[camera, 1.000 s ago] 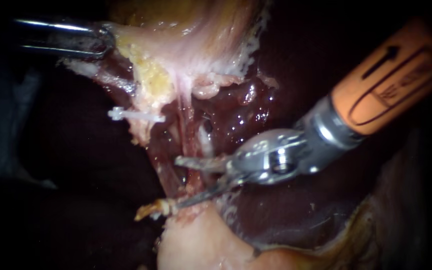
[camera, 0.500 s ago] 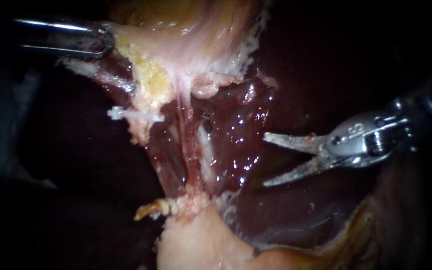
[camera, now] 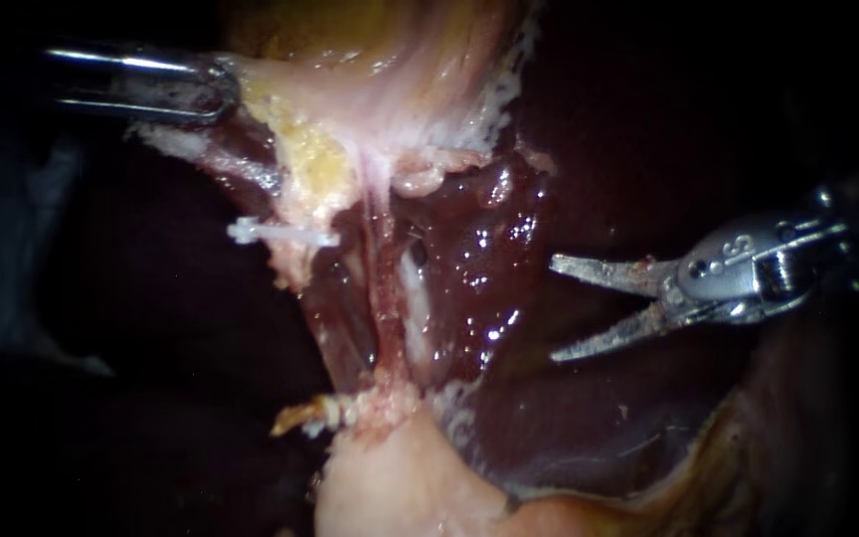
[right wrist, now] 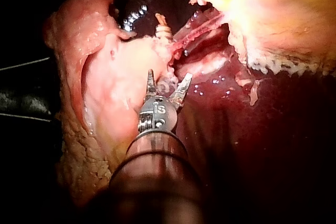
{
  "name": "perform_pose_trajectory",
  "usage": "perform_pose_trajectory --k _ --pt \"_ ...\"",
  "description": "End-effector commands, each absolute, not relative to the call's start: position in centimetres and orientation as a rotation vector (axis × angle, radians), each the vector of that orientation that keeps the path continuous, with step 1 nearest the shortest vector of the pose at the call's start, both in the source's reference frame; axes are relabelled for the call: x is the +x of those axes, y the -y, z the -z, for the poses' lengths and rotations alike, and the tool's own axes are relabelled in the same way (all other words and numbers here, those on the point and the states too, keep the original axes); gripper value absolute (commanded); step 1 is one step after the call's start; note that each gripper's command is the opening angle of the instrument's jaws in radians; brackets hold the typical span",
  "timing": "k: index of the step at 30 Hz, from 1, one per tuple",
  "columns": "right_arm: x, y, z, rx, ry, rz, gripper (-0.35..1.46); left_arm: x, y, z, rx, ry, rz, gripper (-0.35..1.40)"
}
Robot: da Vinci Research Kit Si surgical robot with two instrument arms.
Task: Go back from the cut left tube
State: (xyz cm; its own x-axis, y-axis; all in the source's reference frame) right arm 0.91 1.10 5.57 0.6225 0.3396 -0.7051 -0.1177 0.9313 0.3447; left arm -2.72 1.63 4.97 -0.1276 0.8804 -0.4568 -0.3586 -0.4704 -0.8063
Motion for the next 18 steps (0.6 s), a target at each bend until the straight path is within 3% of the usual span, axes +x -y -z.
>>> perform_pose_trajectory --k 1,18 --pt "0.92 -1.09 -5.58 0.277 -0.862 -0.267 1.45 -2.74 -1.62 -5.01 -1.222 0.657 -1.748 -0.35" --pt "0.91 -1.10 -5.60 0.279 -0.863 -0.266 1.45 -2.90 -1.56 -5.21 -1.224 0.668 -1.754 -0.35"
